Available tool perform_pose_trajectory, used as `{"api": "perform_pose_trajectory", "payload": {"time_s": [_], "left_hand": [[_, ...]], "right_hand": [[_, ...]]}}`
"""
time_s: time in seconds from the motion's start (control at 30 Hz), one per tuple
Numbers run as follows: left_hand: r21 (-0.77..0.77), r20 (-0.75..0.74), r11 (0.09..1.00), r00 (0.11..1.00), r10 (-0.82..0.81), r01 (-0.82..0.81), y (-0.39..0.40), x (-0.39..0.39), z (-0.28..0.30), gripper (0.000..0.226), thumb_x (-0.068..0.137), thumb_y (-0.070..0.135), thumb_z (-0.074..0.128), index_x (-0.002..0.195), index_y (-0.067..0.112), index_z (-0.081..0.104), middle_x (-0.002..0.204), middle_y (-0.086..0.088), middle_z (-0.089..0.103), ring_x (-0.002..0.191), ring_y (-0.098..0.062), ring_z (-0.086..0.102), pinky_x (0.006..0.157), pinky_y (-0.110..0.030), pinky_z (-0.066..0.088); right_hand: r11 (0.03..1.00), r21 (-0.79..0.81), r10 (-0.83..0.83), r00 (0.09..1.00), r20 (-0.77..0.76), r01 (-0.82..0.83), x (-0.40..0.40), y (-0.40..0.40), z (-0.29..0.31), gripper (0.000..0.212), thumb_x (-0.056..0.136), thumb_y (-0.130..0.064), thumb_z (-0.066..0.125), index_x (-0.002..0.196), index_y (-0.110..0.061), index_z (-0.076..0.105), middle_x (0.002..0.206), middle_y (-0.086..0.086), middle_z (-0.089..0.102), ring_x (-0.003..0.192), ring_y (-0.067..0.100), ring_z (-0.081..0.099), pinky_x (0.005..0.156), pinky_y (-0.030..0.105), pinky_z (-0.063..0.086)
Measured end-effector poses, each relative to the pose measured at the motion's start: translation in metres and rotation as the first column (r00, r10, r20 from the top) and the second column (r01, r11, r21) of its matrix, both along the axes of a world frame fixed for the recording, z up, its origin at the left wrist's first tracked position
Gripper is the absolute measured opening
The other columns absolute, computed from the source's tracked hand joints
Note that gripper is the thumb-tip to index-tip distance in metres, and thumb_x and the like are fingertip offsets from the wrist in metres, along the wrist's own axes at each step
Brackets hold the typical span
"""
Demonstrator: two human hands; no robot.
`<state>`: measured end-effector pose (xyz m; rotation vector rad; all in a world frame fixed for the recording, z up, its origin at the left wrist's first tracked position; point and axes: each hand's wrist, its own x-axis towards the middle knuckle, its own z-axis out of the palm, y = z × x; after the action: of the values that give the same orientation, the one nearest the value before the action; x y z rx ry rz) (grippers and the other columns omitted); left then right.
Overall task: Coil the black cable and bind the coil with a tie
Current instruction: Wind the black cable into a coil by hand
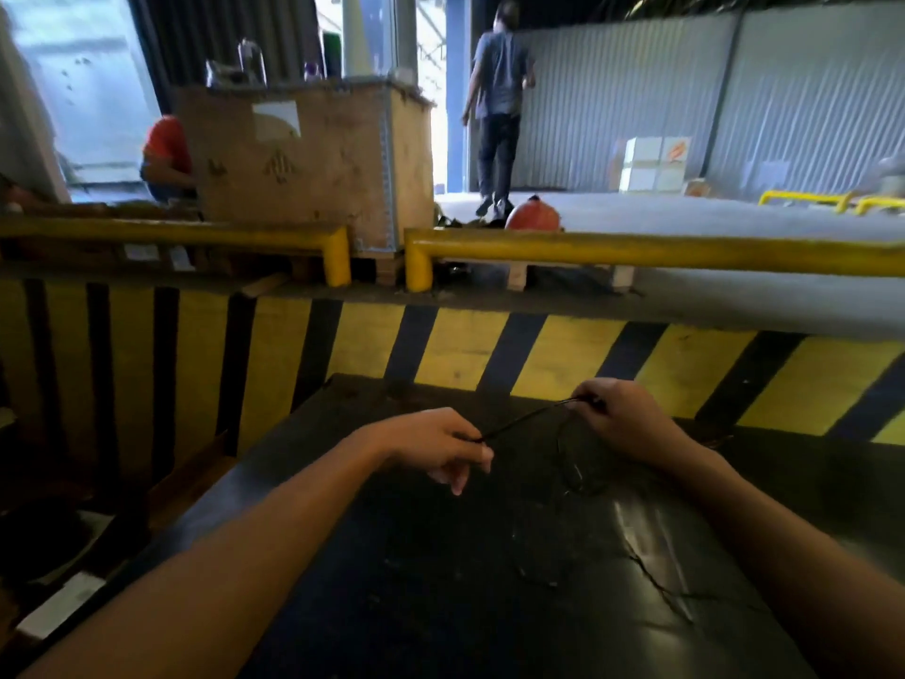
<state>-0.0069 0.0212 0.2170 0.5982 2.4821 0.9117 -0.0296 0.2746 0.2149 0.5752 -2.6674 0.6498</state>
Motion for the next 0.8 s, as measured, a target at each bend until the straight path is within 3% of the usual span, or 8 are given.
{"api": "perform_pose_trajectory", "payload": {"time_s": [0.17,0.27,0.33,0.47,0.6,0.7,0.8], "left_hand": [[0.164,0.063,0.985,0.996,-0.06,0.049,0.041,0.053,0.068,0.025,0.096,0.031,0.048,0.085,0.018,0.066,0.072,0.002,0.068,0.075,-0.015,0.069,0.069,-0.026,0.056],[0.327,0.181,0.941,0.971,-0.155,0.089,0.07,0.082,0.098,0.026,0.093,0.031,0.052,0.081,0.017,0.07,0.072,0.0,0.069,0.072,-0.015,0.068,0.059,-0.023,0.055],[0.418,0.18,0.899,0.958,-0.223,0.13,0.091,0.097,0.11,0.028,0.094,0.031,0.051,0.082,0.014,0.069,0.075,-0.003,0.07,0.074,-0.017,0.069,0.056,-0.022,0.054],[0.699,0.158,0.708,0.945,-0.286,0.097,0.136,0.111,0.118,0.031,0.095,0.028,0.05,0.098,0.003,0.069,0.104,-0.013,0.072,0.102,-0.027,0.066,0.077,-0.034,0.057],[0.886,0.137,0.46,0.982,-0.134,-0.06,0.163,0.111,0.124,0.032,0.092,0.031,0.052,0.112,0.012,0.068,0.123,-0.009,0.065,0.117,-0.022,0.057,0.095,-0.046,0.048],[0.85,-0.008,0.522,0.99,0.143,-0.068,0.163,0.103,0.125,0.029,0.094,0.037,0.048,0.113,0.025,0.066,0.135,-0.002,0.055,0.129,-0.018,0.042,0.102,-0.055,0.033],[0.755,-0.189,0.653,0.933,0.307,-0.061,0.152,0.092,0.12,0.023,0.096,0.04,0.044,0.109,0.038,0.063,0.128,0.012,0.053,0.126,-0.015,0.038,0.093,-0.044,0.033]], "right_hand": [[0.998,-0.019,-0.053,0.998,-0.045,0.052,0.033,0.043,0.032,0.016,0.091,-0.021,0.054,0.098,-0.011,0.064,0.084,0.0,0.061,0.075,0.01,0.056,0.063,0.018,0.041],[0.995,-0.079,-0.069,0.997,-0.017,0.068,0.051,0.058,0.035,0.017,0.093,-0.021,0.051,0.096,-0.011,0.064,0.082,0.0,0.06,0.075,0.012,0.056,0.062,0.021,0.039],[0.989,-0.136,-0.063,0.998,0.02,0.065,0.064,0.061,0.033,0.015,0.093,-0.019,0.05,0.089,-0.014,0.063,0.077,-0.001,0.058,0.073,0.015,0.056,0.059,0.022,0.037],[0.958,-0.284,0.059,0.993,0.106,-0.027,0.096,0.049,0.014,0.015,0.094,-0.018,0.046,0.094,-0.016,0.061,0.088,0.002,0.063,0.08,0.011,0.059,0.069,0.023,0.044],[0.934,-0.346,0.2,0.933,0.301,-0.088,0.13,0.028,-0.033,0.021,0.096,-0.029,0.041,0.081,-0.033,0.055,0.079,-0.008,0.061,0.073,0.001,0.06,0.064,0.02,0.047],[0.959,-0.275,0.16,0.934,0.321,-0.07,0.137,0.037,-0.047,0.021,0.095,-0.032,0.041,0.08,-0.031,0.055,0.076,-0.009,0.059,0.068,-0.002,0.058,0.062,0.02,0.05],[0.971,-0.232,0.113,0.963,0.245,-0.055,0.136,0.064,-0.024,0.02,0.094,-0.031,0.044,0.078,-0.034,0.054,0.076,-0.008,0.059,0.068,-0.006,0.058,0.057,0.016,0.046]]}}
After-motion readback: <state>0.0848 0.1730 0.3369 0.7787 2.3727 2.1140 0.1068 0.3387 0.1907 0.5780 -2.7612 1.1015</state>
